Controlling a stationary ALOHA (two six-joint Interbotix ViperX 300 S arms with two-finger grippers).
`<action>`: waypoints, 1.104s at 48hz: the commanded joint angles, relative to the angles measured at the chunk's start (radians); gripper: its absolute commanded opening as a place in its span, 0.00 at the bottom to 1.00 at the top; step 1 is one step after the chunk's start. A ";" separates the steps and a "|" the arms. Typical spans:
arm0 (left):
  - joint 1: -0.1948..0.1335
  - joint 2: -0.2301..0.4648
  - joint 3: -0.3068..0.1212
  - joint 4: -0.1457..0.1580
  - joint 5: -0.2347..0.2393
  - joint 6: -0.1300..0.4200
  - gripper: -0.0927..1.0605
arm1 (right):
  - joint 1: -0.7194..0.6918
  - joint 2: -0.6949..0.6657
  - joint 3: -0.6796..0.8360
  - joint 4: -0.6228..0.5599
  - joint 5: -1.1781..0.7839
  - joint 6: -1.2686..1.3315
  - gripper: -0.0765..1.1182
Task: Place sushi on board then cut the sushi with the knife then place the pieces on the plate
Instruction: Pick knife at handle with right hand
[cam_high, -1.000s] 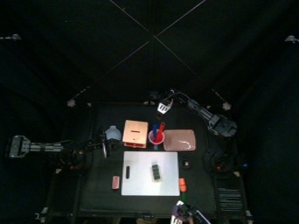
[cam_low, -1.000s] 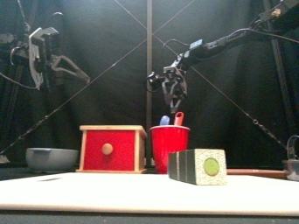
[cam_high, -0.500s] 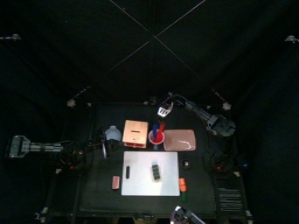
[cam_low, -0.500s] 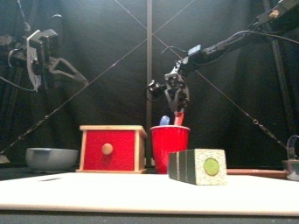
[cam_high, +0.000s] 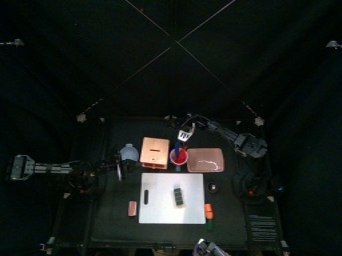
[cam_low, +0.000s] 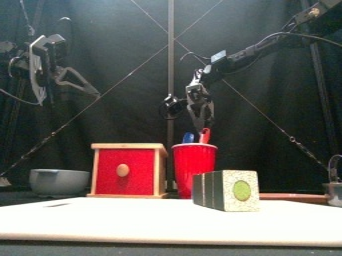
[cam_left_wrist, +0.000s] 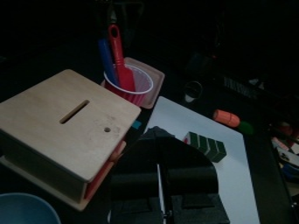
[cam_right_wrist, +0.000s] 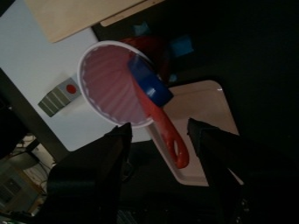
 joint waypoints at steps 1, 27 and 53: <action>-0.002 0.002 -0.011 0.002 -0.003 0.000 0.06 | 0.002 -0.020 -0.009 -0.003 0.005 -0.002 0.80; 0.002 0.002 -0.006 0.002 -0.003 0.000 0.06 | 0.008 0.003 -0.008 -0.034 0.005 -0.002 0.79; 0.002 0.002 0.002 0.002 -0.003 -0.002 0.06 | 0.017 0.005 -0.002 -0.037 0.005 0.003 0.73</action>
